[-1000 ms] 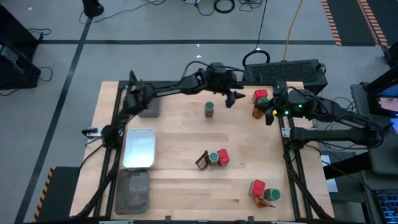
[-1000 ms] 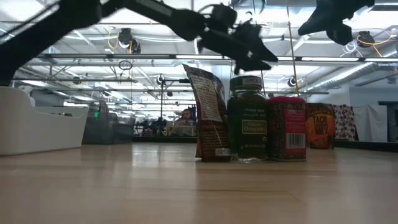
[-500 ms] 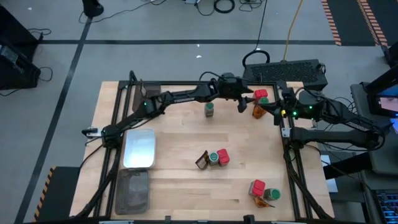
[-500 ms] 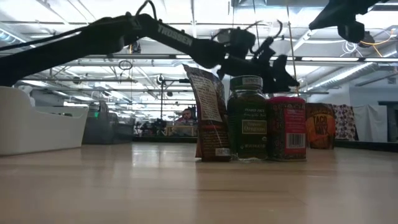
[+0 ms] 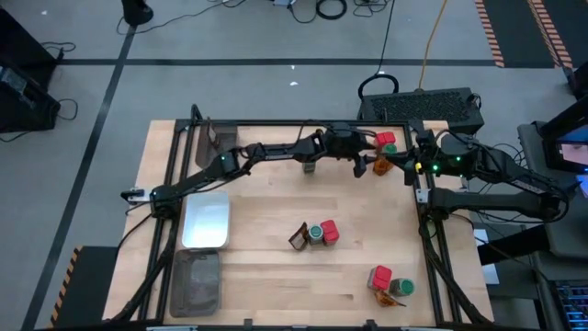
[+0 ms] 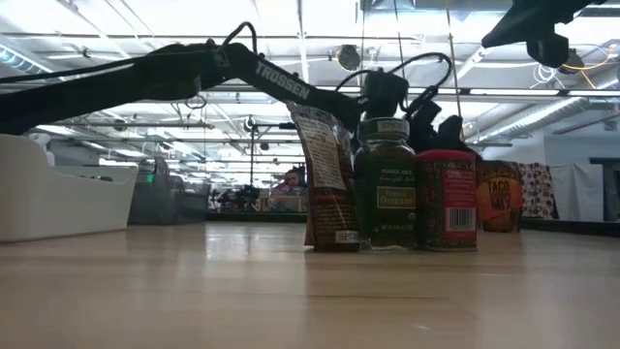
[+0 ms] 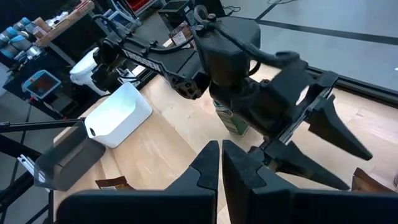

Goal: Sort spices by type
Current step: Put the top orange seasoning pack into the top black bin

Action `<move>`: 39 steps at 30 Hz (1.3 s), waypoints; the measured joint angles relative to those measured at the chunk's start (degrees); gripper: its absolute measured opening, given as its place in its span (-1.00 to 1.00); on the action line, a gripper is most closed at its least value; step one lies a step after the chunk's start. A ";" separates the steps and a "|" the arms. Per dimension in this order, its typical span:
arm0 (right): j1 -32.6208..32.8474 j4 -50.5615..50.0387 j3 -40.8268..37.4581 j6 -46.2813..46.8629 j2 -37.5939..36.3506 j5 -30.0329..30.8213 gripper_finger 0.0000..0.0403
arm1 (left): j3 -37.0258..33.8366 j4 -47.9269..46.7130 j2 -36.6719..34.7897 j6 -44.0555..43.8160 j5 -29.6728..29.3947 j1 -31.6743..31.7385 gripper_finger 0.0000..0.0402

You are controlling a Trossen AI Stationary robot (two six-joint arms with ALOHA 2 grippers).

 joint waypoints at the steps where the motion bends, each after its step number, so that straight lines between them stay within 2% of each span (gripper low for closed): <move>1: 0.00 0.01 0.00 0.03 0.00 0.00 -1.00 | 0.01 0.36 0.00 0.00 0.01 0.00 0.11; 9: 0.00 0.08 0.00 -0.32 0.00 -0.02 -1.00 | 0.02 1.13 -0.01 0.03 -4.41 -0.20 0.11; 15: 0.00 0.10 -0.01 -0.58 0.02 -0.32 -1.00 | 0.01 4.27 1.92 -3.41 -4.95 -0.41 0.11; 33: -0.02 0.14 -0.02 -0.59 0.02 -0.44 -1.00 | 0.04 7.35 3.08 -2.52 -5.03 -1.57 0.11; 39: -0.01 0.14 -0.01 -0.59 0.02 -0.44 -1.00 | 0.04 6.97 3.08 -2.35 -4.84 -1.58 -0.08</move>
